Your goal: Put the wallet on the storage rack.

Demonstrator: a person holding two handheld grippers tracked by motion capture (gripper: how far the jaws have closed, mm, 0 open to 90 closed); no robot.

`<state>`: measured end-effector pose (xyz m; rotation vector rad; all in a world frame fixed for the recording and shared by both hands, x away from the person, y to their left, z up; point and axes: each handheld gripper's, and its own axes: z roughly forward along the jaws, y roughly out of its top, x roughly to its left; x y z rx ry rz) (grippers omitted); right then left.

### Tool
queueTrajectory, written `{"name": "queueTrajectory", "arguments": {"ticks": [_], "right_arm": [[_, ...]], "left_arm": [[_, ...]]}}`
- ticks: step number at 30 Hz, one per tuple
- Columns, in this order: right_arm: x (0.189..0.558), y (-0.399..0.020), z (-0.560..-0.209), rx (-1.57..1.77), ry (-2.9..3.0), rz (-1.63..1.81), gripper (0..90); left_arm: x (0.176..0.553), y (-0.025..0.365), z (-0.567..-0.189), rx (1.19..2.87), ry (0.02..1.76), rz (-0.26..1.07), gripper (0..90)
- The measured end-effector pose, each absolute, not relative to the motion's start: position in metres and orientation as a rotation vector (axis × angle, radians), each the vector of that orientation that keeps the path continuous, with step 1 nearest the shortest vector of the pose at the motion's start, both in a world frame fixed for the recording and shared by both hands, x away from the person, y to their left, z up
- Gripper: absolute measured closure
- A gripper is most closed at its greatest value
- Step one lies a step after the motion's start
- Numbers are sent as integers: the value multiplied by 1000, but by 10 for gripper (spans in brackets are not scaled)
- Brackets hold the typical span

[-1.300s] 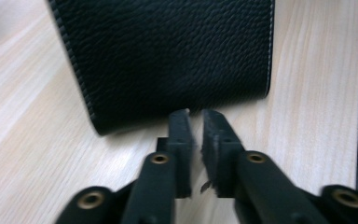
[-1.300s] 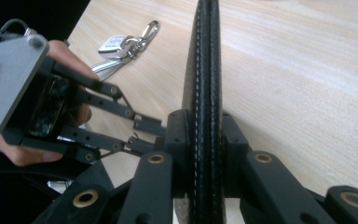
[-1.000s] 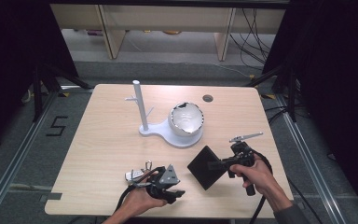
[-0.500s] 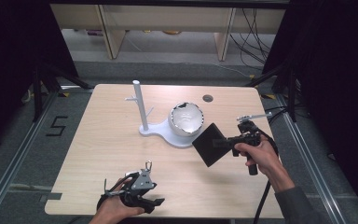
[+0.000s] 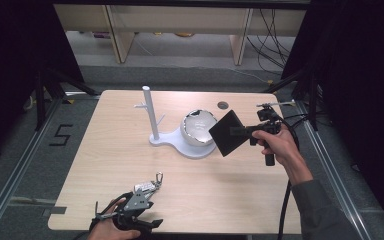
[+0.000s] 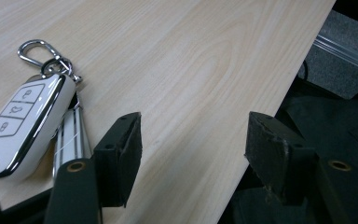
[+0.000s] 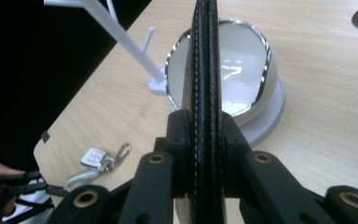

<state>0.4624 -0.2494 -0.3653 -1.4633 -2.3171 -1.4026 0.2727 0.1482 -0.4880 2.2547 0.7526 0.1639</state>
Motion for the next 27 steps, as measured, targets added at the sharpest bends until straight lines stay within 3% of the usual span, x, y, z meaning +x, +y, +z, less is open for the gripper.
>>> {"name": "queueTrajectory", "arguments": {"ticks": [27], "right_arm": [[521, -215, -380, -1633, -2187, -1411, 788]], "left_arm": [[269, 162, -489, 2237, 789, 191, 347]]}}
